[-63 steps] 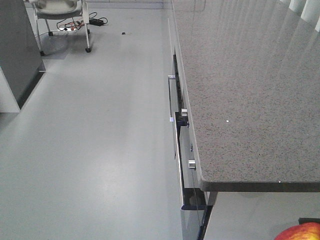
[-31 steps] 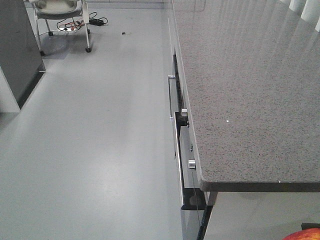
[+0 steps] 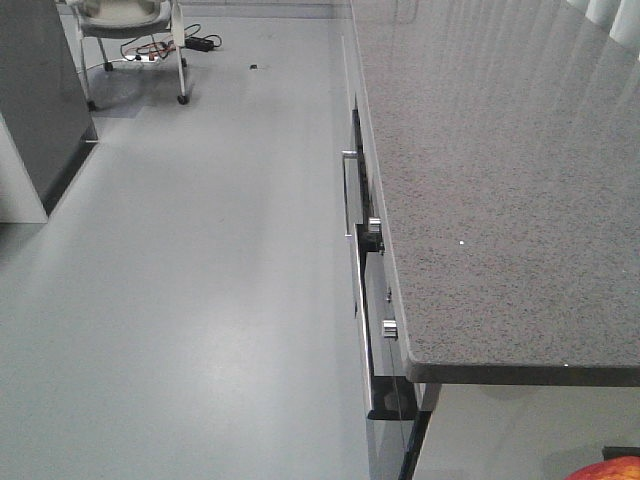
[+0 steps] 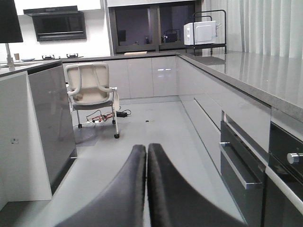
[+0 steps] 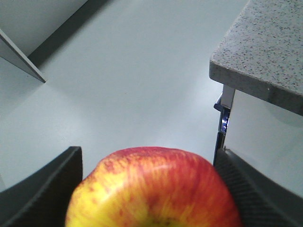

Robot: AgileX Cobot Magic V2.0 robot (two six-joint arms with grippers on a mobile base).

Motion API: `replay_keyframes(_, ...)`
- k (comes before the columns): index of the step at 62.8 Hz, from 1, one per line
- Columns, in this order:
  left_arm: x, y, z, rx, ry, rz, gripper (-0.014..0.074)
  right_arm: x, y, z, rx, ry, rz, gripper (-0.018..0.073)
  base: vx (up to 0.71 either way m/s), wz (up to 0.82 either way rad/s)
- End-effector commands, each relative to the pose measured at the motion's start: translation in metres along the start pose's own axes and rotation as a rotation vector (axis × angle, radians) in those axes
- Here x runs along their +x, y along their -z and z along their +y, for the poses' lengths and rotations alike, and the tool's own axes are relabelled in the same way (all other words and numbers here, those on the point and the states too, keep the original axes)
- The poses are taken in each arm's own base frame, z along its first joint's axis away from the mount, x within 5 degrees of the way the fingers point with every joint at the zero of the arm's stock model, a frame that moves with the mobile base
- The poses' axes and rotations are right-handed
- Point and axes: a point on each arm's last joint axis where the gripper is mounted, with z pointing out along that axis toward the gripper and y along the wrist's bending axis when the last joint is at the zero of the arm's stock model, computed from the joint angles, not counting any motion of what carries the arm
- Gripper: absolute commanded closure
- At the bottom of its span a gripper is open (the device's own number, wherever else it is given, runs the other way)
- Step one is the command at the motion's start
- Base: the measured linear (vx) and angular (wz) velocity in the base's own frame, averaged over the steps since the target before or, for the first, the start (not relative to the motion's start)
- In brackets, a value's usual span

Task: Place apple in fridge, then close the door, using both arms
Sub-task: 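Lift the apple off the counter with the right gripper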

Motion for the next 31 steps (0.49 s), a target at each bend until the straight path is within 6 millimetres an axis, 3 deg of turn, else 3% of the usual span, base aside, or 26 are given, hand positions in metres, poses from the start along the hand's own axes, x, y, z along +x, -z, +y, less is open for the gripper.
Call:
replay_keyframes(1,0.0022,-0.002,-0.0001,0.0,0.012,-0.026,0.0603,-0.0122,0.0047,0.0023,-0.013,-0.005,-0.084,0.0211,-0.01,0.08)
replay_keyframes(31,0.0022,-0.002,-0.0001,0.0,0.012,-0.026,0.0603,-0.0122,0.0047,0.0024,-0.014,-0.006,-0.085,0.0211,-0.02,0.21)
